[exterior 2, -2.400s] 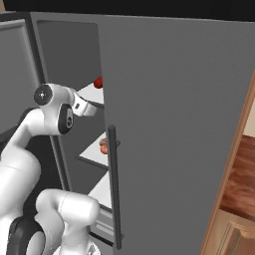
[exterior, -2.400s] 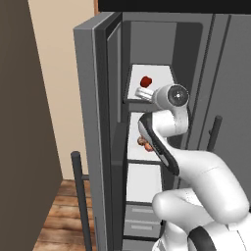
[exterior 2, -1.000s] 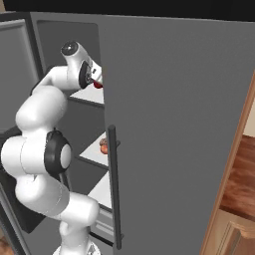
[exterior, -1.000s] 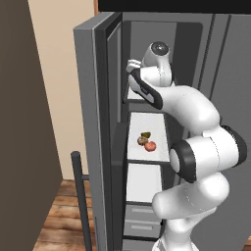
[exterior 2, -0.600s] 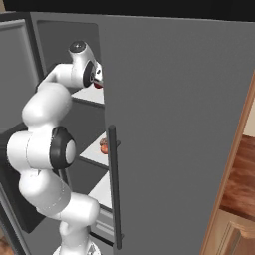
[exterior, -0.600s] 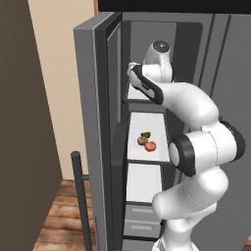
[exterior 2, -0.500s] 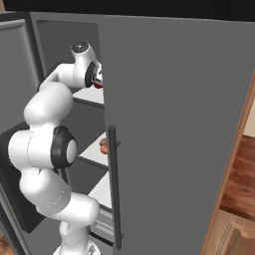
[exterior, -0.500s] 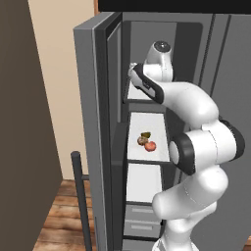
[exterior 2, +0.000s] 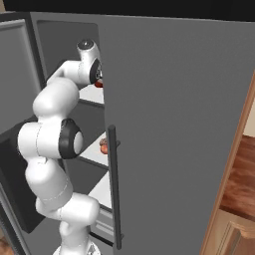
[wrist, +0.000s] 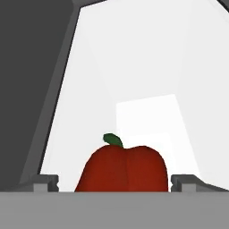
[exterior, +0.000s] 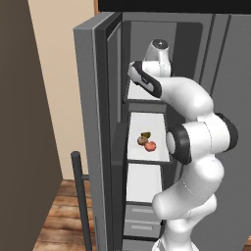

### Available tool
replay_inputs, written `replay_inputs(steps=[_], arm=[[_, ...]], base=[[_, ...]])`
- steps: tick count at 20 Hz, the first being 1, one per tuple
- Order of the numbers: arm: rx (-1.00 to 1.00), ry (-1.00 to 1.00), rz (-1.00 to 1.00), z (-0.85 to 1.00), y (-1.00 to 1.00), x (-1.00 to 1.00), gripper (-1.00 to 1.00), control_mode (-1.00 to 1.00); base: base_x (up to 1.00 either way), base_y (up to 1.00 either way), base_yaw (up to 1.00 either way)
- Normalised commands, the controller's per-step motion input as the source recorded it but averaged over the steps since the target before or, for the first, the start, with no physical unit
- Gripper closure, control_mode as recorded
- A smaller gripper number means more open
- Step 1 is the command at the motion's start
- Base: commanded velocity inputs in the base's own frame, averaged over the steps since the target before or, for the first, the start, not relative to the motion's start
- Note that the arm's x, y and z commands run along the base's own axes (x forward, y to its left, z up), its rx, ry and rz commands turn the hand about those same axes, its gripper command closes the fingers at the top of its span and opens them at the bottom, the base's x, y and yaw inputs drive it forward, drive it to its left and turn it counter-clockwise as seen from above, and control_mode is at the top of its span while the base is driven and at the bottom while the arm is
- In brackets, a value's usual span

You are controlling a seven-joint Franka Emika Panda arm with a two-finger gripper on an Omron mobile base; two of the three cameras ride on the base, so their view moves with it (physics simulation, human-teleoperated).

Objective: Take the bell pepper and kiwi from the highest rack and move them to the second highest rack where the peach and mushroom are located, to maximize freezer space. Close the freezer door after rearranging.

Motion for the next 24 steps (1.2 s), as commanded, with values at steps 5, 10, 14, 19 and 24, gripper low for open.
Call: replay_inputs(steps=[5, 10, 14, 19, 24], arm=[[-0.04, 0.00, 0.00, -0.34, 0.00, 0.07, 1.00, -1.00], [-0.02, 0.00, 0.00, -0.34, 0.00, 0.03, 1.00, -1.00], [0.00, -0.24, 0.05, -0.28, 0.00, -0.23, 1.00, -1.00], [0.00, -0.33, 0.03, -0.20, 0.08, -0.61, 1.00, -1.00], [0.00, -0.17, 0.00, 0.00, 0.02, -0.92, 1.00, -1.00]], base=[[0.00, 0.00, 0.00], [0.00, 0.00, 0.00], [0.00, 0.00, 0.00], [0.00, 0.00, 0.00], [0.00, 0.00, 0.00]])
